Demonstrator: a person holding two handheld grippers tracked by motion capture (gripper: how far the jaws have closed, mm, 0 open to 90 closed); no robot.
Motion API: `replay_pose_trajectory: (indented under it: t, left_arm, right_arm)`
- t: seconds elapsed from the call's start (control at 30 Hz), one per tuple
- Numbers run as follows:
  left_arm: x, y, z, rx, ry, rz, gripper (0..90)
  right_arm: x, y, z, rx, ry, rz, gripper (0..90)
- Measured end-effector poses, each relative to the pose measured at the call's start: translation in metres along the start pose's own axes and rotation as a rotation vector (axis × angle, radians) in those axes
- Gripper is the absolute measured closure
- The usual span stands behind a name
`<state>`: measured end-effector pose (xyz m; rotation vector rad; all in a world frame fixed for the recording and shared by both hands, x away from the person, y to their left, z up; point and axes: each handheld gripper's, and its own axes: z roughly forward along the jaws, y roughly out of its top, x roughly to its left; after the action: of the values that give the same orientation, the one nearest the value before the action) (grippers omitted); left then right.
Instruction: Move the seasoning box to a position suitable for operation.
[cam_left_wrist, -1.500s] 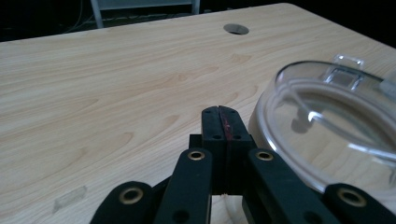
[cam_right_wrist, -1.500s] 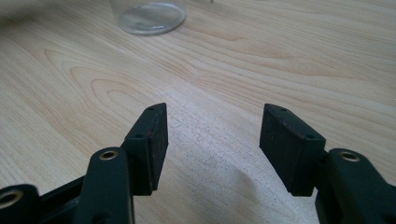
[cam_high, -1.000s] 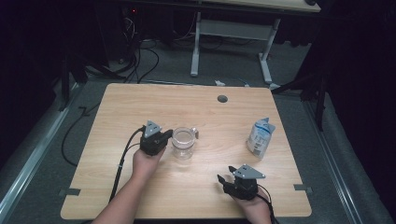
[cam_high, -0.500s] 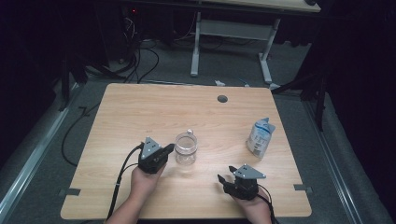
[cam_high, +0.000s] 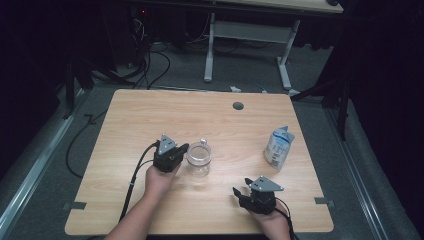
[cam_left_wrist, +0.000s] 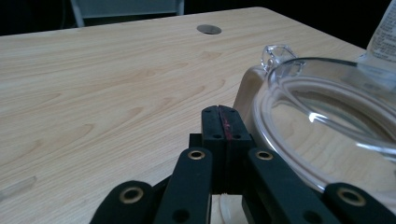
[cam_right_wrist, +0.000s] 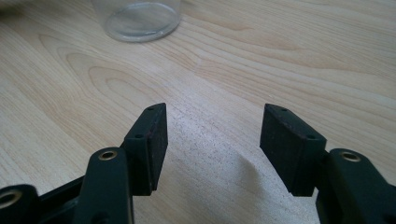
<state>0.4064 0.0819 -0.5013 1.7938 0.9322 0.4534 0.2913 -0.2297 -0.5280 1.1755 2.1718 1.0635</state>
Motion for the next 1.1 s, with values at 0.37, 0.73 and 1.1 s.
replay_pose_trajectory:
  t: [0.37, 0.73, 1.1]
  left_arm:
    - [-0.027, -0.029, -0.034, -0.013, -0.005, 0.039, 90.0]
    - [-0.008, 0.009, -0.004, -0.013, 0.016, 0.025, 90.0]
    - [-0.026, -0.008, -0.019, -0.030, -0.017, 0.036, 90.0]
  right_arm:
    - [0.001, 0.001, 0.000, -0.003, -0.004, -0.008, 41.5]
    - [0.000, 0.002, -0.001, -0.009, -0.005, -0.001, 41.2]
    - [0.000, 0.002, 0.000, -0.004, -0.005, 0.001, 41.2]
